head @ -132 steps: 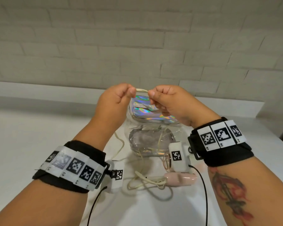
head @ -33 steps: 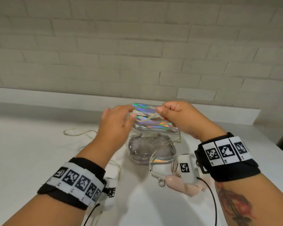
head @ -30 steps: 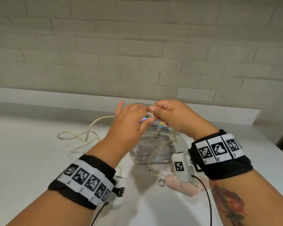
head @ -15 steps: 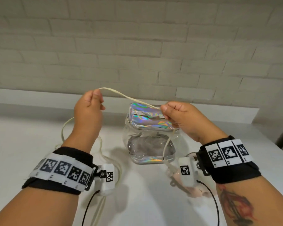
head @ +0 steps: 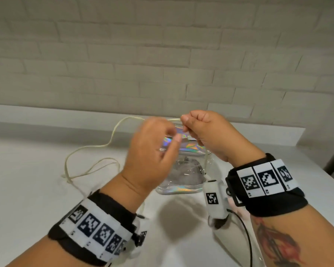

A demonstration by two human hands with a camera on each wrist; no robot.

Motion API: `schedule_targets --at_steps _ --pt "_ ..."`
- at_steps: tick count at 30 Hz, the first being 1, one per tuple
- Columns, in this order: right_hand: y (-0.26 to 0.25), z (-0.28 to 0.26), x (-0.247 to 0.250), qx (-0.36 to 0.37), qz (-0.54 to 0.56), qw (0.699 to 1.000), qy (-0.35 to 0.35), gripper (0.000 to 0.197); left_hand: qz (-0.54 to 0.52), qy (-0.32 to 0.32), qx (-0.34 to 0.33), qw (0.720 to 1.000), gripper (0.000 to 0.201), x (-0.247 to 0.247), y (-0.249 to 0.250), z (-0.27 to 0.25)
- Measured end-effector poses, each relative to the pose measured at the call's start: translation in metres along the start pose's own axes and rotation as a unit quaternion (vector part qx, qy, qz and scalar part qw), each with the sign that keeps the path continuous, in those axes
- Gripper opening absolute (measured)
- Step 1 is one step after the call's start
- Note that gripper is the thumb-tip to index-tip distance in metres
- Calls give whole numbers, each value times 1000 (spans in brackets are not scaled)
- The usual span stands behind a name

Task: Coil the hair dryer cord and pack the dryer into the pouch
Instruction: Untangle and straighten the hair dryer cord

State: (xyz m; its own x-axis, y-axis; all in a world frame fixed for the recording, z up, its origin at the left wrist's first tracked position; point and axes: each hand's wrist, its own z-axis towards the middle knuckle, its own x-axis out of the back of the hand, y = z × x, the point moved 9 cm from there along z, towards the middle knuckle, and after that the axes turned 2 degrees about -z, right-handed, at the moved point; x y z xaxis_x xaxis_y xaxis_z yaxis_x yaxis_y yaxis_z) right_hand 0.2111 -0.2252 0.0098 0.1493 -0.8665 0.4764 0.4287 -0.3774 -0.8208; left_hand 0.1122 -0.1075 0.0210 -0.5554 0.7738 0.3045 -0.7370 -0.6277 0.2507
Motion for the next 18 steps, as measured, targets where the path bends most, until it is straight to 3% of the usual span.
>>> schedule_targets --at_steps 2,4,6,8,11,18 --pt "-13 2 -4 9 52 999 -4 35 -72 -117 106 985 18 -42 -9 -12" --pt "-25 1 -9 14 116 993 -11 33 -193 -194 255 927 28 -79 -28 -34" --pt "-33 0 -13 21 167 986 -19 28 -291 -236 335 865 34 -102 -32 -49" --pt "-39 1 -11 37 208 977 -13 20 -333 -253 377 826 21 -109 -30 -56" --pt "-43 5 5 79 272 959 21 25 -391 -238 427 780 33 -104 -30 -63" --pt "-19 0 39 65 351 932 59 40 -487 -193 430 735 41 -72 -38 -61"
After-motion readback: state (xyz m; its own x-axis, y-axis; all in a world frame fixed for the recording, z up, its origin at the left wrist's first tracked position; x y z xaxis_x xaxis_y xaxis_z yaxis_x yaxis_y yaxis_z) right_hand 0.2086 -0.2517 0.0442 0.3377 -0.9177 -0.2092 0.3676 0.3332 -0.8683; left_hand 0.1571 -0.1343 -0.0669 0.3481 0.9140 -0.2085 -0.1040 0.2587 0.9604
